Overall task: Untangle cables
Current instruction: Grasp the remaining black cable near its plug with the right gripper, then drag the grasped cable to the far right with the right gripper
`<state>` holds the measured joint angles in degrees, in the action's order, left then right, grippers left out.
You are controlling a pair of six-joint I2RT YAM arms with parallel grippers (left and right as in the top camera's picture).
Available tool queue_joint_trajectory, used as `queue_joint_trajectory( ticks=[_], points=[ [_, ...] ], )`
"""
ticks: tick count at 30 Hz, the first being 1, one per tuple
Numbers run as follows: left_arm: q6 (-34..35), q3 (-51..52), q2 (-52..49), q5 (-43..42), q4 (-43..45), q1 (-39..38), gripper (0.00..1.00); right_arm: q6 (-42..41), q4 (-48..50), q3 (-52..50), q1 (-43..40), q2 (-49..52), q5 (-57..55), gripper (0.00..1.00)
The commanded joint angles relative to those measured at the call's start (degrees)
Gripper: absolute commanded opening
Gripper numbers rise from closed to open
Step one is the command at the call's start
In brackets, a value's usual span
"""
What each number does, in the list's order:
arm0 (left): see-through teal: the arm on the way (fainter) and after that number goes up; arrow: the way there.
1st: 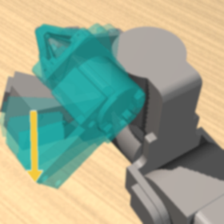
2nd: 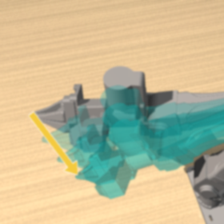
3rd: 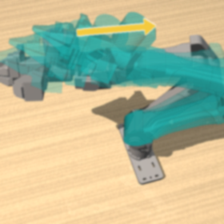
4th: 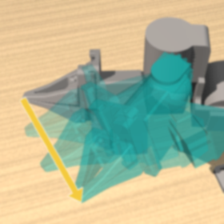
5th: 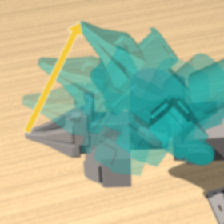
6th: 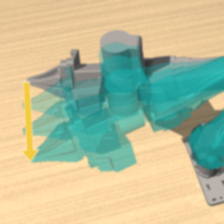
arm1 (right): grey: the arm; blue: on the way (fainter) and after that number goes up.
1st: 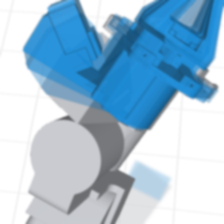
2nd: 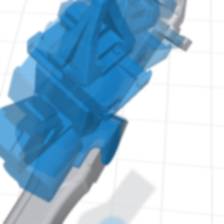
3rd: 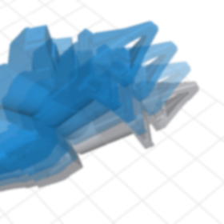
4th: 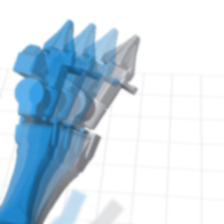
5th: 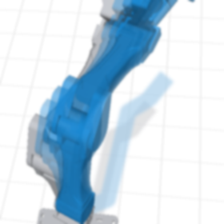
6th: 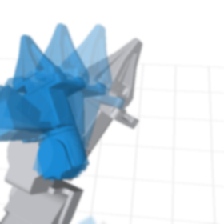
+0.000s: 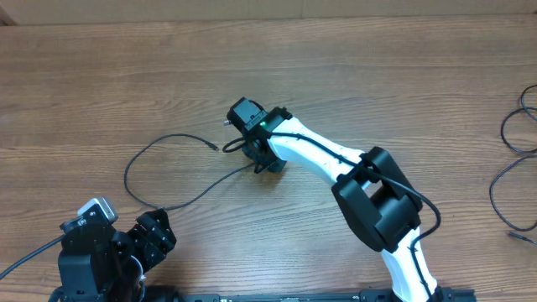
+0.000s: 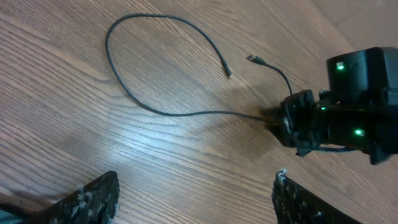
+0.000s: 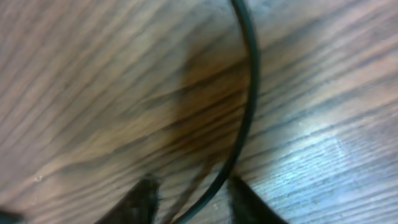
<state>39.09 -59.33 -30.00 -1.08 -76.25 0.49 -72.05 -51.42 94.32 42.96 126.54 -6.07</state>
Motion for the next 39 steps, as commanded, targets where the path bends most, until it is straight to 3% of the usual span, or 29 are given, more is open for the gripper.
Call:
queue_joint_trajectory(
  ticks=[1,8,15,21,28,39],
  points=[
    [0.72,0.09,0.61,-0.44,0.31,0.24,0.78,0.09,0.44,-0.63,0.31,1.92,-0.37,0.04],
    [-0.37,0.09,0.61,-0.42,0.28,0.24,0.78,6.62,1.81,2.34,-2.95,0.79,-0.59,0.04],
    [-0.37,0.09,0.61,-0.42,0.74,0.24,0.79,13.35,0.87,7.56,-12.72,-3.34,-0.57,0.04],
    [-0.37,0.09,0.61,-0.96,1.77,0.24,0.83,23.41,-4.39,14.84,-27.54,-5.77,-0.57,0.04],
    [-0.55,0.09,0.61,-4.15,4.31,0.24,0.84,45.70,-8.44,25.03,-50.10,-5.79,-1.20,0.04],
    [-0.48,0.09,0.37,-9.03,6.91,0.24,0.85,51.76,-7.28,32.20,-79.23,-5.79,-1.81,0.04]
  ],
)
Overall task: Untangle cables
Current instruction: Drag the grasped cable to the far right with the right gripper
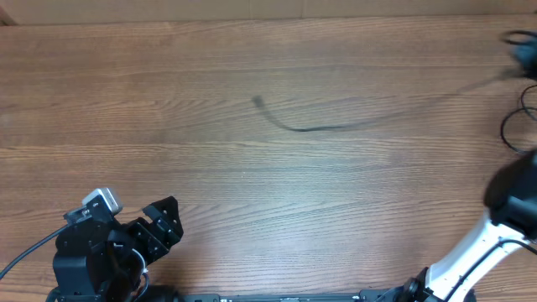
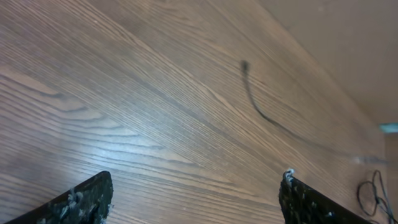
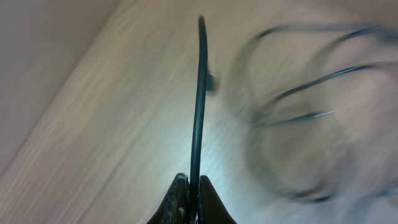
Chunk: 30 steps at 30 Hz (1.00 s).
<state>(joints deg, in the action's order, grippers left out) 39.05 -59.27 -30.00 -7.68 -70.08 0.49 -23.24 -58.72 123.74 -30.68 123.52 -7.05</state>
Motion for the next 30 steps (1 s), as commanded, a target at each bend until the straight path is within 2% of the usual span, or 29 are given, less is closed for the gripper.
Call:
queue_joint_trajectory(
  ticks=[1,5,7,8,9,10,11,16,20,25,28,30],
  points=[
    [-0.39,0.02,0.37,-2.64,1.05,0.24,0.84,2.95,0.07,2.91,-8.02,-2.78,-0.83,0.04],
    [-0.04,0.02,0.37,-3.37,2.36,0.24,0.85,2.95,-0.02,3.08,-15.15,-2.78,-0.44,0.04],
    [-0.04,0.02,0.35,-4.61,3.08,0.24,0.85,2.95,-0.11,3.08,-18.56,-2.78,4.15,0.04],
    [-0.04,0.02,0.33,-4.63,3.06,0.24,0.85,2.99,0.07,3.08,-19.41,-2.78,7.08,0.13],
    [-0.07,0.02,0.24,-4.68,3.02,0.24,0.85,3.41,0.35,3.08,-19.87,-2.78,9.90,0.33],
    [-0.11,0.02,0.04,-5.35,3.02,0.24,0.85,6.49,1.49,3.15,-20.39,-2.95,16.35,0.86],
    [-0.35,0.02,-0.07,-5.86,3.02,0.24,0.85,9.14,2.32,3.23,-20.41,-3.32,20.63,1.00],
    [-0.92,0.02,-0.52,-6.34,2.54,0.24,0.85,14.01,4.20,3.93,-18.67,-6.16,32.65,1.00],
    [-0.94,0.02,-0.74,-6.36,2.58,0.24,0.85,11.87,4.15,3.93,-15.58,-7.96,36.26,1.00],
    [-0.94,0.02,-0.74,-6.34,2.40,0.24,0.86,-0.28,-1.62,3.93,-10.88,-8.46,33.57,1.00],
    [-0.94,0.02,-0.74,-6.34,2.40,0.24,0.87,-2.93,-8.20,3.93,-7.63,-8.46,26.95,1.00],
    [-0.96,0.02,-0.74,-6.34,2.21,0.24,0.92,-4.28,-12.50,3.91,-5.09,-8.46,20.90,1.00]
  ],
)
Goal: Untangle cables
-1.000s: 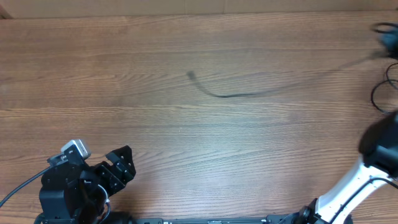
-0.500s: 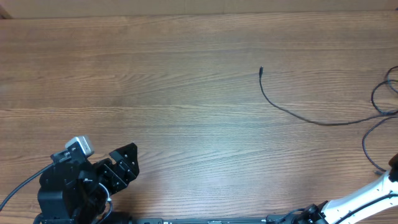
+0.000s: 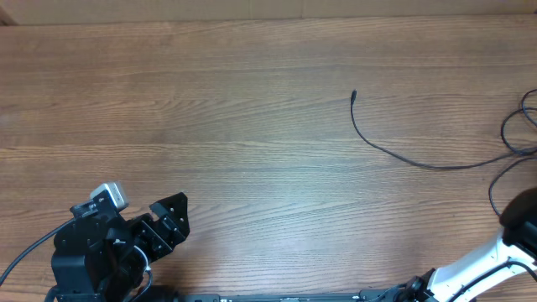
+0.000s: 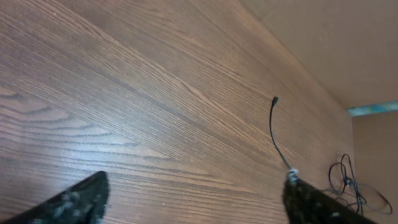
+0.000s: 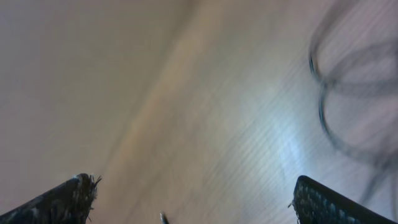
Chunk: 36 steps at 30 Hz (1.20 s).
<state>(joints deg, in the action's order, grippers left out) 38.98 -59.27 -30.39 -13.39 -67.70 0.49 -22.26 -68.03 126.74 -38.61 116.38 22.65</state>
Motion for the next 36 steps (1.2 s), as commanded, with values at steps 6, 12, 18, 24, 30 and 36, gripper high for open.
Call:
queue_joint_trajectory(
  ticks=[6,12,18,24,30,36],
  points=[
    [-1.75,0.02,-0.35,-0.61,-1.44,0.24,0.93,-9.44,-13.44,0.81,8.37,-1.31,-11.32,1.00],
    [-1.70,0.02,-0.35,0.68,-2.97,0.24,0.91,-12.07,-19.71,-2.64,13.60,-1.31,-16.13,1.00],
    [-1.70,0.02,-0.35,4.50,-3.02,0.24,0.91,-12.55,-20.35,-8.81,19.32,-3.63,-24.98,1.00],
    [-1.68,0.02,-0.35,5.46,-2.95,0.24,0.91,-14.16,-16.46,-19.80,24.06,-12.70,-29.09,1.00],
    [-1.70,0.04,-0.35,5.44,-3.02,0.24,0.91,-17.27,-8.72,-40.70,24.68,-26.14,-29.03,1.00],
    [-1.70,0.02,-0.35,5.44,-2.93,0.24,0.92,-18.47,4.13,-63.12,24.72,-38.05,-26.03,1.00]
  ],
)
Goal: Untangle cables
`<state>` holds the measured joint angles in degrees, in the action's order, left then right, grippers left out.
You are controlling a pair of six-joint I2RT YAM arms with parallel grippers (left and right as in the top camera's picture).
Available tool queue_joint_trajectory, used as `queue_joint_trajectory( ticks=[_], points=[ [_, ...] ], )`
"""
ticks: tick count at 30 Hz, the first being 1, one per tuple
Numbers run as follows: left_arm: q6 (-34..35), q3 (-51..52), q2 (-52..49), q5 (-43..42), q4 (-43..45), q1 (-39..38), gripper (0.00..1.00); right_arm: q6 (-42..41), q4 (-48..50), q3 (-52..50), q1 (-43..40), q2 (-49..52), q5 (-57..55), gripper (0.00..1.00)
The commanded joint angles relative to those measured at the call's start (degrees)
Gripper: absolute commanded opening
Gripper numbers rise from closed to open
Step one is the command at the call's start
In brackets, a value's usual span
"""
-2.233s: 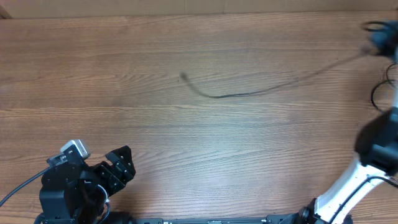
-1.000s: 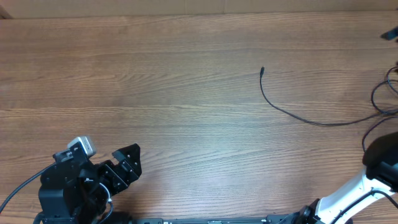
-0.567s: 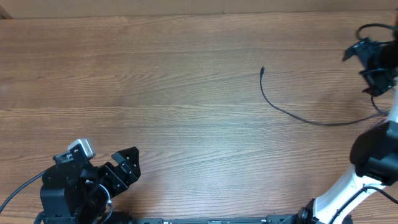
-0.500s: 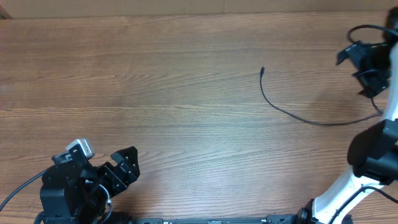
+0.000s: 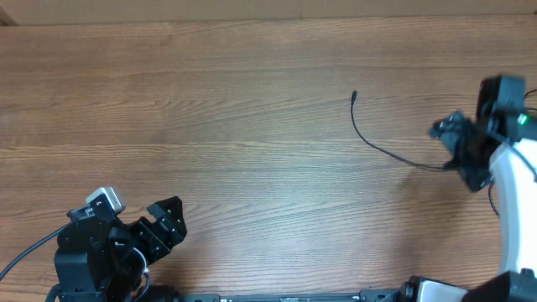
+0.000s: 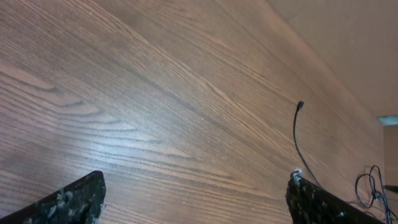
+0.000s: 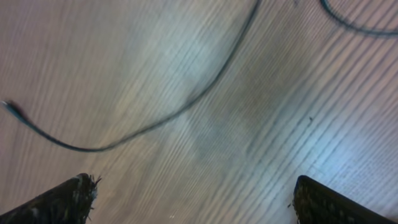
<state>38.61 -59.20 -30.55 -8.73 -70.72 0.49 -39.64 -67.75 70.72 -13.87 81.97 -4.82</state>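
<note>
A thin black cable [image 5: 394, 153] lies on the wooden table right of centre, its plug end [image 5: 354, 95] pointing up; it runs right under my right arm. The right wrist view shows it as a blurred curve [image 7: 186, 106], with another cable [image 7: 348, 22] at the top right. My right gripper [image 5: 457, 151] hovers over the cable's right part, open, nothing between its fingers [image 7: 71, 199]. My left gripper [image 5: 164, 222] stays at the front left, open and empty; its view shows the cable [image 6: 297, 134] far off and a cable bundle [image 6: 373, 186].
The table's far edge [image 5: 268, 21] meets a plain tan wall. A bundle of other cables lies at the right edge, mostly hidden by my right arm [image 5: 512, 168].
My right arm, then nearly out of the overhead view at the lower right, now reaches in over the cable's right part, gripper open. The cable lies as before. Left arm barely shifted.
First my right gripper was down on the cable near the table's middle, the cable looping left. Then it was shut on the cable at the far right, the cable stretched across. Later the cable lay loose at the right, gripper open. Now the right gripper hovers above it.
</note>
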Motion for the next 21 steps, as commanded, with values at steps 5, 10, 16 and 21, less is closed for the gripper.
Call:
queue_joint_trajectory(
  ticks=[5,10,16,21],
  points=[
    [-1.36,-0.04,-0.20,0.79,0.02,0.24,0.92,-1.16,11.50,-15.15,-0.02,-4.07,3.04,1.00],
    [-1.38,-0.04,-0.20,0.81,0.00,0.24,0.92,-8.74,18.71,-21.00,-0.02,-4.07,2.69,1.00],
    [-1.38,-0.02,-0.20,1.70,0.02,0.24,0.93,-17.77,24.06,-24.28,-0.02,-3.98,0.76,0.92],
    [-1.36,-0.04,-0.20,1.70,0.07,0.24,0.93,-23.26,25.51,-24.50,-0.02,-3.37,-3.80,0.88]
  ],
)
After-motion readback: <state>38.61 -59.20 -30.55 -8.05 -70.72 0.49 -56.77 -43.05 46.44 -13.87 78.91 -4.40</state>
